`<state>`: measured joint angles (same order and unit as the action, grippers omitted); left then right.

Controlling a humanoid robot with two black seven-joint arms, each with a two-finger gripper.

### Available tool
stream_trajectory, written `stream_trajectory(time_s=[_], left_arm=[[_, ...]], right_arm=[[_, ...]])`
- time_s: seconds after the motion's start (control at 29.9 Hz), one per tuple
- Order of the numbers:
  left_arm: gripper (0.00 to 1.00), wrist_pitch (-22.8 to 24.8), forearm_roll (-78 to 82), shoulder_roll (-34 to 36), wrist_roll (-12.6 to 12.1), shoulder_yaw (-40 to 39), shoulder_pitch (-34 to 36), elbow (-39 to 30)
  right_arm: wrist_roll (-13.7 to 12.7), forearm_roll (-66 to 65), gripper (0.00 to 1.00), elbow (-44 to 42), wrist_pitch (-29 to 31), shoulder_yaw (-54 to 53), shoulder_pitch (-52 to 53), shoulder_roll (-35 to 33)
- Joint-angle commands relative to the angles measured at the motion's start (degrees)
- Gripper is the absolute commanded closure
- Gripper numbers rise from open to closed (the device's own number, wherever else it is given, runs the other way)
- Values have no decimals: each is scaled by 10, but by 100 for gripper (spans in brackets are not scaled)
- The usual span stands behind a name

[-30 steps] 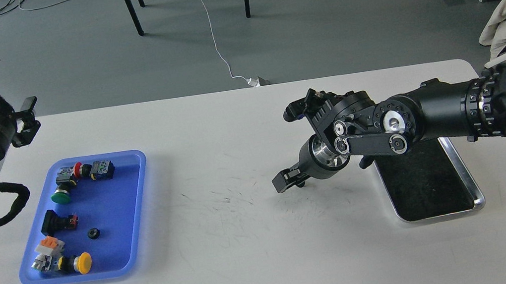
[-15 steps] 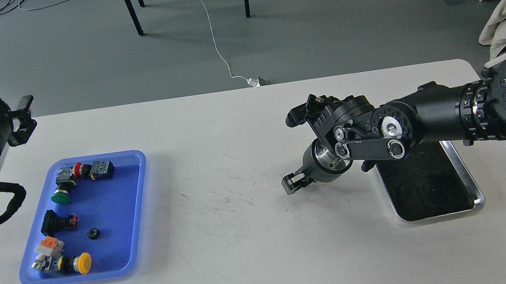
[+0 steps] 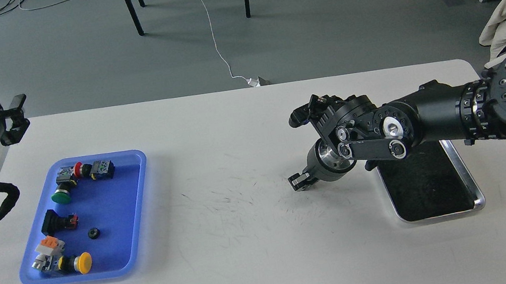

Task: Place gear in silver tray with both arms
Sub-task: 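Lower the right gripper onto the black gear and grasp it, then carry the gear with the right gripper into the silver tray and release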

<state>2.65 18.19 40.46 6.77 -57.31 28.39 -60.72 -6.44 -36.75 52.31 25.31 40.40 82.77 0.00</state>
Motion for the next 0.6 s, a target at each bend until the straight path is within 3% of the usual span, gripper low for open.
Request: stream_trajectory(time_s=[0.0,0.13,0.3,0.57], left_arm=[[2,0,0,1,0,0,0,0],[2,0,0,0,0,1,0,0],[2,0,0,0,0,1,1,1],[2,-2,1,-5,0,1,2,0]], right_arm=[[2,0,89,1,0,-1,7,0],[3,1,91,7,4,-1,19,0],[5,2,91,48,4,-9,63,-58],[10,-20,91,160,4,-15,100,-258]])
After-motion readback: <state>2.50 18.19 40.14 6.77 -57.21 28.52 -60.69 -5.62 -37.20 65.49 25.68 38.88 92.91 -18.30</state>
